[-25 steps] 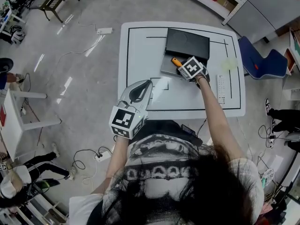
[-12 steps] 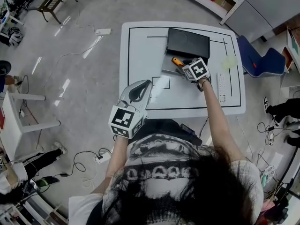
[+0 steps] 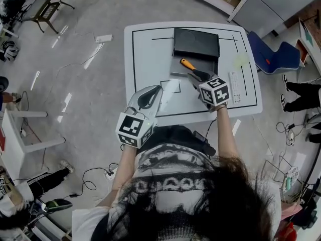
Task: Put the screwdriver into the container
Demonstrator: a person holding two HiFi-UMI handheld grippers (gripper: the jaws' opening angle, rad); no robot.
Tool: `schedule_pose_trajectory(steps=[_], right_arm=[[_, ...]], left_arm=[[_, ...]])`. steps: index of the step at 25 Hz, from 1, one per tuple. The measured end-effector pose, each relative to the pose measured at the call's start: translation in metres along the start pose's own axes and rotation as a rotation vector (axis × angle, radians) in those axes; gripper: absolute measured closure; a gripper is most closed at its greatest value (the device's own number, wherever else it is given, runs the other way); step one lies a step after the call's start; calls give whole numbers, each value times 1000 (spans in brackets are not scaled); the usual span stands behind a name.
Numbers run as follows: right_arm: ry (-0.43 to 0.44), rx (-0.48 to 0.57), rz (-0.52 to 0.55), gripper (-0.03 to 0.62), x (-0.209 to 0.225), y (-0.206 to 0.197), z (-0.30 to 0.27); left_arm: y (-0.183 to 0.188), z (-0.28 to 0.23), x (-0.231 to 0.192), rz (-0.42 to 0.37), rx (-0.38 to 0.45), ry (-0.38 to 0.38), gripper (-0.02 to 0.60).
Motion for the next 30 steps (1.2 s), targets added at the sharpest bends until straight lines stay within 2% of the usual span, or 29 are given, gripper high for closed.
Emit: schedule_pose_trajectory(steps=[9, 15, 22, 30], right_arm=[[-18, 104, -81, 480, -49, -16, 44], [-20, 143, -71, 480, -63, -18, 70], [3, 176, -52, 482, -66, -22, 99], [51, 215, -2, 482, -72, -38, 149]], left_arm=[[-10, -9, 13, -5, -17, -72, 581], [-12, -11, 30, -11, -21, -94, 581], [-10, -8, 57, -10, -15, -63, 581], [-16, 4, 109, -9, -12, -4, 581]])
Point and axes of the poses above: the fingertips, and each gripper's own axes: z backward along the fingers, x to its right, y out of its top, the point moved 2 cm from there along z, backward along the fingers, and after that the axes turned 2 degrees about y, right-handed, at the moved point
